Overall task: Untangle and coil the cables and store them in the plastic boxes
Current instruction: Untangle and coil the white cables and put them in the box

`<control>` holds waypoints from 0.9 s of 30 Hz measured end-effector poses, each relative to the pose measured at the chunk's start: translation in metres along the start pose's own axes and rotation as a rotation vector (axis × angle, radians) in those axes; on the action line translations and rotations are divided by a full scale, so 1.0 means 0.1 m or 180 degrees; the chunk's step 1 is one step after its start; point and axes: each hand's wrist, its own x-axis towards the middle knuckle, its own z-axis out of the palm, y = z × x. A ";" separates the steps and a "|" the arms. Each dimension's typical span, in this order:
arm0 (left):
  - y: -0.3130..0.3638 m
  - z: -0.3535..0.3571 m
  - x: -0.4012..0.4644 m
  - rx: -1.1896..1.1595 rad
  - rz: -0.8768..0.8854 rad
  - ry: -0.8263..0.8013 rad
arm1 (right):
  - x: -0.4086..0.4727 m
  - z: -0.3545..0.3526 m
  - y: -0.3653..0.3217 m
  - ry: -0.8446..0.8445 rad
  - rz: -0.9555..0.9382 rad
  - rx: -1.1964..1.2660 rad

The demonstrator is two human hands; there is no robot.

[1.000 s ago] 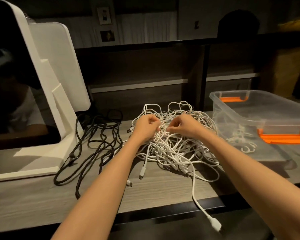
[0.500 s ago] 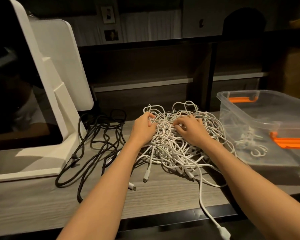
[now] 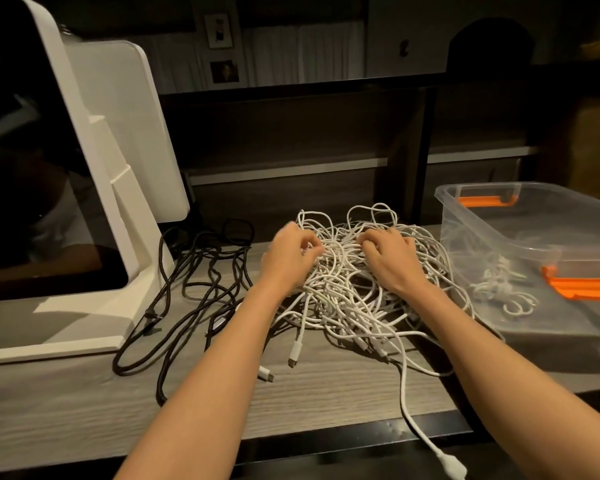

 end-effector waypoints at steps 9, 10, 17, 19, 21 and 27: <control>0.10 -0.02 0.00 -0.1889 -0.0589 -0.0017 | 0.00 -0.01 -0.08 0.0532 -0.0739 0.0672; 0.11 -0.02 0.01 -0.2001 -0.0582 -0.0111 | -0.01 -0.03 -0.15 0.0457 -0.0815 0.0974; 0.12 0.01 -0.01 -0.1977 -0.0568 -0.0191 | -0.01 0.08 -0.21 -0.0206 -0.0289 0.0038; 0.17 -0.05 0.00 -0.2205 -0.0547 0.0022 | 0.00 0.08 -0.17 -0.0324 0.0005 -0.0265; 0.20 -0.10 0.02 -0.2512 -0.0552 0.0114 | 0.01 0.08 -0.16 -0.0379 -0.0002 -0.0446; 0.21 -0.08 -0.02 -0.2468 -0.0346 -0.0551 | 0.02 0.10 -0.16 -0.0442 -0.0354 0.0002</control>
